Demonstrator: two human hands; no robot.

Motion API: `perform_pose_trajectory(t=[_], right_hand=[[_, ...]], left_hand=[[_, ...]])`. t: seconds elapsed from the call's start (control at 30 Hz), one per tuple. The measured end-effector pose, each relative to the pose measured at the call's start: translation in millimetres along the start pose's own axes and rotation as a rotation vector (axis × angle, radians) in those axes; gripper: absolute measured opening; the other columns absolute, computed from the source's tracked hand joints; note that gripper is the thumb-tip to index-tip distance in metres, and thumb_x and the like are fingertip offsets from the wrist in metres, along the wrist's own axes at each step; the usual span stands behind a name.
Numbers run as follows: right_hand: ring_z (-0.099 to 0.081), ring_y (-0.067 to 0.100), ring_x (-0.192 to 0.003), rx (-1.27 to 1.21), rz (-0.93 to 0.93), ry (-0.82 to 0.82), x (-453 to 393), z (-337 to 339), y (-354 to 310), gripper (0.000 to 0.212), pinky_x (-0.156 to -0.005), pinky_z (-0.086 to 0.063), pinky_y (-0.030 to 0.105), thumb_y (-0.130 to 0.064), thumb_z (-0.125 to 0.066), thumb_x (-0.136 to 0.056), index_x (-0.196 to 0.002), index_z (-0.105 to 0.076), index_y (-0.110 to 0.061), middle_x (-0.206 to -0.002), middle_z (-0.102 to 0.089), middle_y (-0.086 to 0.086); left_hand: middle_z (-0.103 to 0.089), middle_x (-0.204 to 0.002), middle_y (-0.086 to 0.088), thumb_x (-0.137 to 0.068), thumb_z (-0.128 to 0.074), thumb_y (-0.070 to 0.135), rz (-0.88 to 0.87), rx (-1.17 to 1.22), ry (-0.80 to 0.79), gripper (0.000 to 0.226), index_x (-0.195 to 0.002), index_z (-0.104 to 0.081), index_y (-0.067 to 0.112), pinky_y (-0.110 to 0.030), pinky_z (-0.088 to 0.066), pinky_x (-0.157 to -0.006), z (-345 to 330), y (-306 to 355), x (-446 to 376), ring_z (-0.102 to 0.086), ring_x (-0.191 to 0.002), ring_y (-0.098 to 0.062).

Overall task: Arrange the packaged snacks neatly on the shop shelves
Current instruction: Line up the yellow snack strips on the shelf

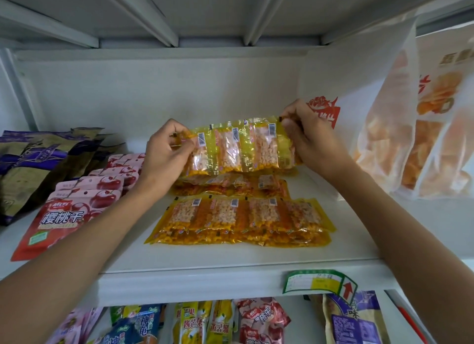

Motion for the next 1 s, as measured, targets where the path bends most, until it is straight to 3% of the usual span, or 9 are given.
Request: perform_pose_trajectory(t=[0.07,0.13,0.2,0.3,0.43,0.57,0.73,0.87,1.0], right_hand=[[-0.062,0.036,-0.078,-0.198,-0.169,-0.116,0,2,-2,0.012,-0.067,-0.053,0.053,-0.023,-0.052,-0.109,-0.121,-0.052,-0.019,-0.096,-0.064,0.019],[-0.066,0.027,-0.084,-0.447,-0.393,-0.237,1,4,-4,0.025,-0.069,-0.058,0.039,-0.016,-0.059,-0.105,-0.128,-0.05,-0.023,-0.108,-0.064,0.015],[-0.068,0.013,-0.08,-0.55,-0.561,-0.279,3,3,-2,0.038,-0.065,-0.056,0.022,-0.014,-0.068,-0.099,-0.133,-0.054,-0.024,-0.103,-0.066,0.008],[-0.061,0.012,-0.06,-0.733,-0.763,-0.29,5,1,4,0.04,-0.051,-0.05,0.02,-0.013,-0.075,-0.094,-0.132,-0.062,-0.021,-0.088,-0.069,0.005],[-0.046,0.007,-0.052,-0.975,-0.995,-0.433,4,-2,0,0.005,-0.037,-0.03,0.013,-0.008,-0.062,-0.101,-0.106,-0.061,-0.006,-0.075,-0.065,0.006],[-0.049,0.005,-0.043,-1.166,-1.274,-0.505,3,5,-4,0.013,-0.034,-0.029,0.009,-0.011,-0.054,-0.101,-0.103,-0.058,0.002,-0.084,-0.066,0.014],[-0.049,0.005,-0.045,-1.009,-1.278,-0.599,0,23,-19,0.018,-0.034,-0.032,0.009,-0.006,-0.057,-0.098,-0.114,-0.058,0.003,-0.094,-0.068,0.016],[-0.052,0.008,-0.055,-0.601,-1.014,-0.612,13,38,-35,0.034,-0.04,-0.039,0.015,-0.008,-0.071,-0.096,-0.128,-0.059,-0.005,-0.093,-0.067,0.011],[-0.063,0.016,-0.077,-0.305,-0.876,-0.564,37,40,-48,0.043,-0.05,-0.041,0.022,-0.016,-0.08,-0.09,-0.128,-0.064,-0.028,-0.108,-0.075,0.013]], left_hand=[[-0.076,-0.096,-0.006,-0.099,-0.07,0.015,0.102,0.119,0.028,0.013,-0.11,-0.063,0.011,-0.025,-0.057,-0.058,1,4,-2,-0.076,-0.086,-0.011],[-0.078,-0.088,-0.002,-0.098,-0.072,0.019,0.256,0.196,0.037,0.015,-0.111,-0.064,0.015,-0.026,-0.055,-0.053,2,5,-3,-0.074,-0.076,-0.013],[-0.075,-0.083,-0.001,-0.097,-0.073,0.021,0.43,0.279,0.002,0.008,-0.1,-0.066,0.019,-0.022,-0.046,-0.045,5,1,-6,-0.066,-0.062,-0.015],[-0.066,-0.083,-0.004,-0.094,-0.072,0.015,0.728,0.563,-0.122,0.007,-0.092,-0.065,0.016,-0.017,-0.032,-0.033,12,-2,-12,-0.056,-0.046,-0.01],[-0.066,-0.078,0.002,-0.084,-0.068,0.021,1.018,0.824,-0.351,0.019,-0.098,-0.061,0.011,-0.012,-0.037,-0.033,23,3,-13,-0.061,-0.046,-0.002],[-0.067,-0.072,0.001,-0.1,-0.052,0.02,1.205,0.851,-0.355,0.017,-0.102,-0.059,0.005,-0.012,-0.044,-0.037,31,10,-11,-0.064,-0.047,-0.002],[-0.065,-0.063,-0.002,-0.093,-0.066,0.018,1.119,0.588,-0.427,0.015,-0.096,-0.065,0.004,-0.013,-0.046,-0.036,49,30,-14,-0.062,-0.044,-0.004],[-0.066,-0.083,-0.004,-0.049,-0.101,0.025,0.86,0.293,-0.588,0.065,-0.105,-0.07,0.013,-0.015,-0.042,-0.034,64,38,-10,-0.057,-0.045,-0.006],[-0.072,-0.104,-0.005,-0.093,-0.074,0.019,0.637,0.042,-0.631,0.018,-0.111,-0.074,0.017,-0.017,-0.044,-0.044,63,42,9,-0.058,-0.061,-0.009]])
Point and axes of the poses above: each hand's wrist, its own x-axis away from the middle knuckle, its own z-axis out of the back of the hand, y = z × x, the point moved 1 cm from there along -x, towards the middle knuckle
